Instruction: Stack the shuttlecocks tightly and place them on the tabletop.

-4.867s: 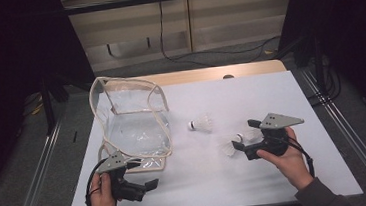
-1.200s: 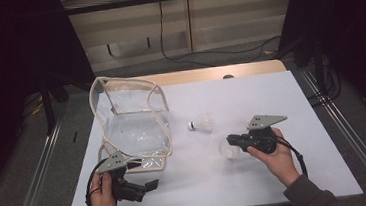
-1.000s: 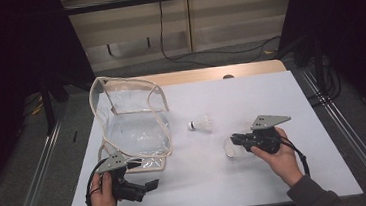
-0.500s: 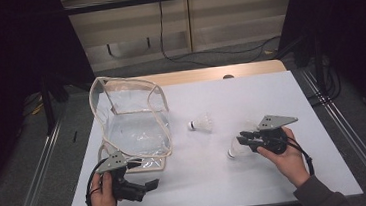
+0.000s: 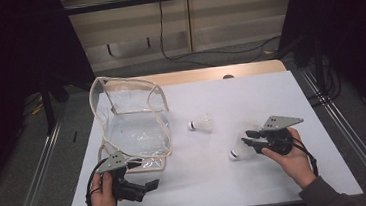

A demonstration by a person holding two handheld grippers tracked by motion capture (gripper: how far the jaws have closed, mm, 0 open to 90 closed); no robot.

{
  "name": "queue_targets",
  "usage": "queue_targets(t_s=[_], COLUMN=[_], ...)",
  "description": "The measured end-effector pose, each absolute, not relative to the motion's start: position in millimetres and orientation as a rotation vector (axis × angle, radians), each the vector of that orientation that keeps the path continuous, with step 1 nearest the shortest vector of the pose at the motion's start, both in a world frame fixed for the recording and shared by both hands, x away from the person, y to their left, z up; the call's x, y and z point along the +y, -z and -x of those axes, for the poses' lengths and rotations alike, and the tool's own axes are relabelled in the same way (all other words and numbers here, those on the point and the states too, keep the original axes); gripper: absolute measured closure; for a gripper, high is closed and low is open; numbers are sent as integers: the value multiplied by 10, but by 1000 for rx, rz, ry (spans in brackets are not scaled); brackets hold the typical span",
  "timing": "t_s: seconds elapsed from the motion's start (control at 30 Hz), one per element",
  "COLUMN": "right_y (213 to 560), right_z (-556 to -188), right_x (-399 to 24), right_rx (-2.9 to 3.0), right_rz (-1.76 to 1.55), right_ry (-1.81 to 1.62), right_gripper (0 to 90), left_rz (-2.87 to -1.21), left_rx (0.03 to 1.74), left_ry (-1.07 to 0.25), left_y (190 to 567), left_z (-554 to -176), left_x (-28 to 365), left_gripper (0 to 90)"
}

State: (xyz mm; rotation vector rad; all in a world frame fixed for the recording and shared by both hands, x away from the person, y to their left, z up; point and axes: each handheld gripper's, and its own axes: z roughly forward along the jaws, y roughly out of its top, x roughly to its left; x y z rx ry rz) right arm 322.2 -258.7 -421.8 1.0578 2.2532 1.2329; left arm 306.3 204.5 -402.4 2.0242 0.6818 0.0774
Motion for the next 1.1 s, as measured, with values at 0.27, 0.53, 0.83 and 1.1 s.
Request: queue_targets(t_s=[0.27, 0.53, 0.83, 1.1], right_y=[4244, 4320, 4368, 4381], right_z=[-3185, -3135, -3106, -3078], right_x=[-2676, -2730, -2774, -2802], right_rx=[2253, 2295, 2295, 2287], right_rz=[-1084, -1115, -1140, -1142], right_ry=[-1236, -1233, -1242, -1263], right_gripper=[785, 900, 900, 900], left_rz=[-2028, -2032, -2027, -2025], left_rx=[681, 680, 680, 678], left_ry=[-79, -81, -80, -81], left_y=[4022, 4021, 4023, 4026], left_z=[-3063, -3063, -3063, -3062], left_x=[2041, 2040, 2039, 2039], left_gripper=[31, 31, 30, 31])
